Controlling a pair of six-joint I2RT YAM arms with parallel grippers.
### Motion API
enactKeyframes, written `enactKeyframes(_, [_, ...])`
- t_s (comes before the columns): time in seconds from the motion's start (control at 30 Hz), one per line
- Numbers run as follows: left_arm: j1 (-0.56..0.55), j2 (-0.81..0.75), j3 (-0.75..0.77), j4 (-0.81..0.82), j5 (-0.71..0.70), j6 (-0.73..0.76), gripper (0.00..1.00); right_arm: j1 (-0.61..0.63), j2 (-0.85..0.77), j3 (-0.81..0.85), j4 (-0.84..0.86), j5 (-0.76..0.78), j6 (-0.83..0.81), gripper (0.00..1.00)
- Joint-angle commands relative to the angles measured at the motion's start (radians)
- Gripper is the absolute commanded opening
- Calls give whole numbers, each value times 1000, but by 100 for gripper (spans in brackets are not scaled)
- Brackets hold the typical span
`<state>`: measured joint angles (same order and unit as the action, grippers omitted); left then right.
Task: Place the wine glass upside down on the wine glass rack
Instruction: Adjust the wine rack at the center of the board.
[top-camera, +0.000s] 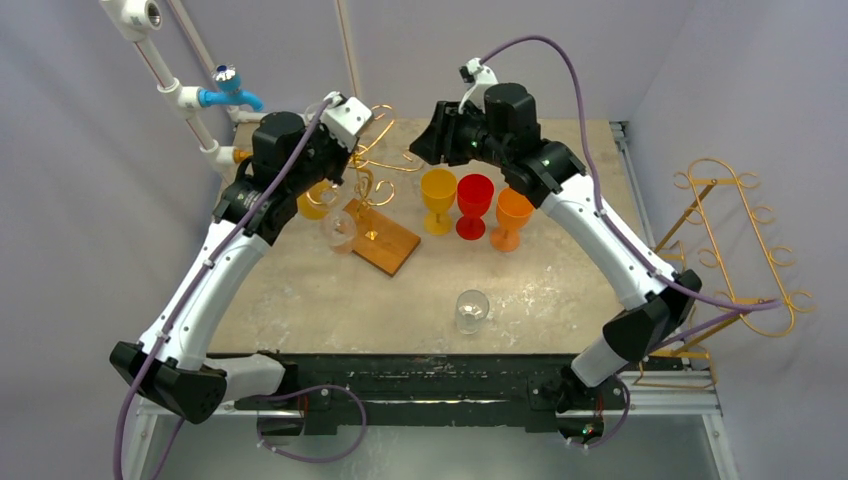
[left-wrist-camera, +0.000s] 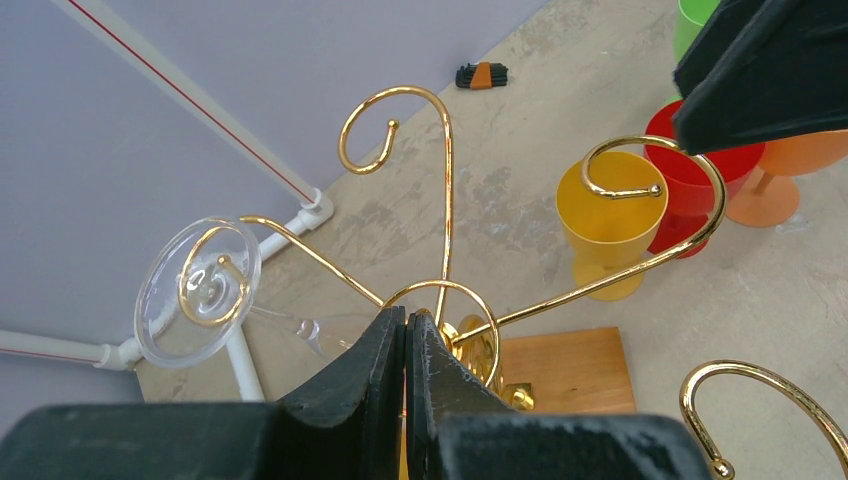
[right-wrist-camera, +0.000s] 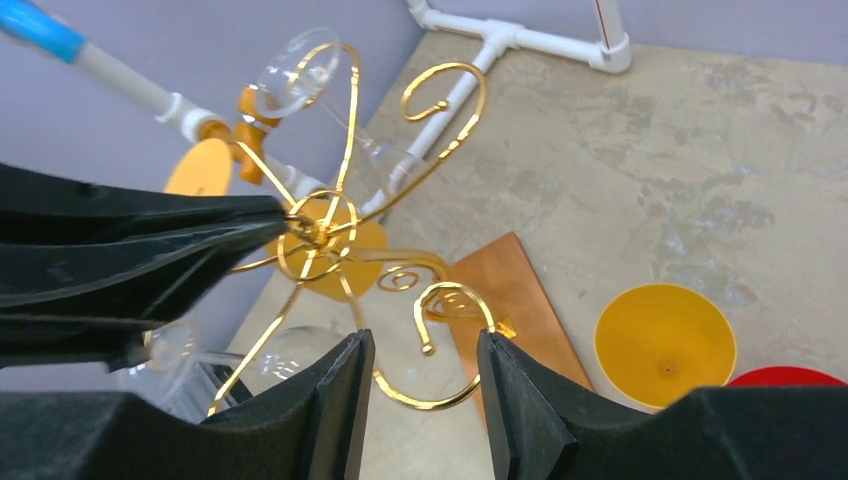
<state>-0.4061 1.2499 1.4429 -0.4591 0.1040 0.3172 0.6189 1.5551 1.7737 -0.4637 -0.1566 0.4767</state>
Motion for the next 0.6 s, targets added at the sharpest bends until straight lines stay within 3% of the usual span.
enactKeyframes(0.0, [0, -3, -23, -56, 2, -7, 0, -34, 26, 0, 9, -58, -27, 50])
enactKeyframes(0.37, [0, -12, -34, -52, 3, -4, 0, -43, -17, -153, 152, -152, 44, 35])
enactKeyframes(0.57, [0, -10, -39, -44, 1, -1, 0, -44, -48, -210, 205, -171, 90, 19])
